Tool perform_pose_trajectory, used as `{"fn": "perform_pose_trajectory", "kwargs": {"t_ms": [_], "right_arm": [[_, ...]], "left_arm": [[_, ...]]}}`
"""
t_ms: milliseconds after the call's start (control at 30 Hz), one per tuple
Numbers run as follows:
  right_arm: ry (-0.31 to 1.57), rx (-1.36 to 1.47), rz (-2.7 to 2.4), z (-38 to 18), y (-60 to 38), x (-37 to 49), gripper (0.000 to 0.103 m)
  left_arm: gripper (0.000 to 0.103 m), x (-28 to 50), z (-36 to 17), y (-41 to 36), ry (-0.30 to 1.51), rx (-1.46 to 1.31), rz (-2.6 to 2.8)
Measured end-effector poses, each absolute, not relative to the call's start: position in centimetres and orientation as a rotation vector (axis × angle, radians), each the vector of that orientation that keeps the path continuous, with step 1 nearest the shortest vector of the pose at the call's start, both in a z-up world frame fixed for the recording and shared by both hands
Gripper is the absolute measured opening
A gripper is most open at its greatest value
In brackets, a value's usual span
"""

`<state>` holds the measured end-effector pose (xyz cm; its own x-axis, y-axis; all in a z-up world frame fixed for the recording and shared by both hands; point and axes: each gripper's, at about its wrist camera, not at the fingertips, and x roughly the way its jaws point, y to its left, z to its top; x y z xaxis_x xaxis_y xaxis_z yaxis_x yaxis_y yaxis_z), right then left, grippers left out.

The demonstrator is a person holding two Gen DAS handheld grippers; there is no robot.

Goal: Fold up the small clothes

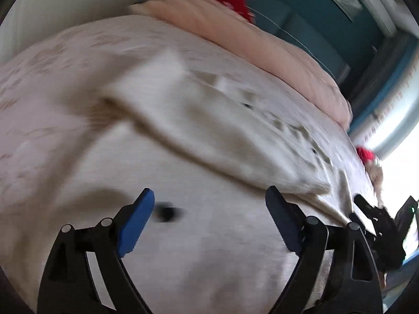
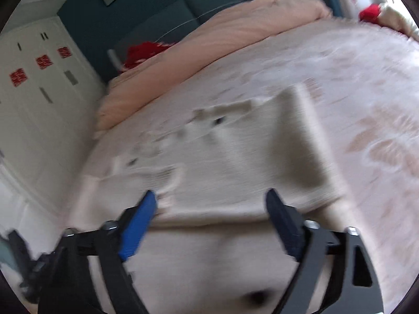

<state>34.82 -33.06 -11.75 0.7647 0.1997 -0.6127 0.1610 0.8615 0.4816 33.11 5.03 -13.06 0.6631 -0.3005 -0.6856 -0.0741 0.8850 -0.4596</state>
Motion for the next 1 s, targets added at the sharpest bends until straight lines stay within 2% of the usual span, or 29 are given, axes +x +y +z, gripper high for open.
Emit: {"fn": "perform_pose_trajectory", "kwargs": {"t_ms": [267, 300, 333, 400, 433, 467, 500, 600, 800, 867, 900, 933, 1000], "right_arm": [[0.874, 0.685, 0.109, -13.7, -27.9, 40.5, 0.087], [0.875, 0.667, 0.100, -13.6, -27.4, 40.9, 0.083], [0.878, 0.644, 0.097, -13.4, -26.7, 41.3, 0.069], [0.923, 0.615, 0.110, -13.3, -25.5, 42.7, 0.054], [0.938, 0.604, 0.106, -13.1, -25.2, 43.2, 0.042], [0.947, 0.575, 0.108, -12.8, -24.6, 43.8, 0.030], [0.953, 0.553, 0.109, -12.5, -24.2, 44.1, 0.010], [0.895, 0.506, 0.154, -8.8, -23.4, 45.1, 0.009], [0.618, 0.382, 0.189, 4.0, -25.6, 44.6, 0.009], [0.601, 0.333, 0.138, 4.7, -27.7, 44.1, 0.009], [0.620, 0.315, 0.102, 3.9, -29.0, 44.0, 0.009], [0.660, 0.320, 0.065, 2.1, -30.6, 44.0, 0.009], [0.765, 0.361, 0.001, -2.5, -33.5, 44.3, 0.009]], "left_arm": [[0.084, 36.3, -14.0, 12.5, 0.822, -0.879, -0.070], [0.084, 36.7, -14.0, 12.8, 0.821, -0.894, -0.067], [0.084, 37.5, -14.1, 13.0, 0.821, -0.908, -0.067], [0.084, 37.7, -13.9, 13.5, 0.825, -0.955, -0.077], [0.084, 37.9, -14.0, 13.7, 0.826, -0.997, -0.091], [0.084, 38.2, -14.3, 13.8, 0.827, -1.029, -0.095], [0.084, 38.5, -14.5, 13.8, 0.832, -1.067, -0.101], [0.084, 38.9, -15.1, 13.7, 0.846, -1.150, -0.081], [0.082, 41.2, -14.8, 12.9, 0.853, -1.189, -0.064], [0.071, 42.2, -15.2, 12.2, 0.889, -1.188, -0.061], [0.057, 42.9, -16.0, 11.6, 0.922, -1.182, -0.058], [0.039, 43.3, -16.5, 11.3, 0.942, -1.174, -0.056], [0.019, 43.8, -17.0, 10.3, 0.964, -1.097, -0.019]]}}
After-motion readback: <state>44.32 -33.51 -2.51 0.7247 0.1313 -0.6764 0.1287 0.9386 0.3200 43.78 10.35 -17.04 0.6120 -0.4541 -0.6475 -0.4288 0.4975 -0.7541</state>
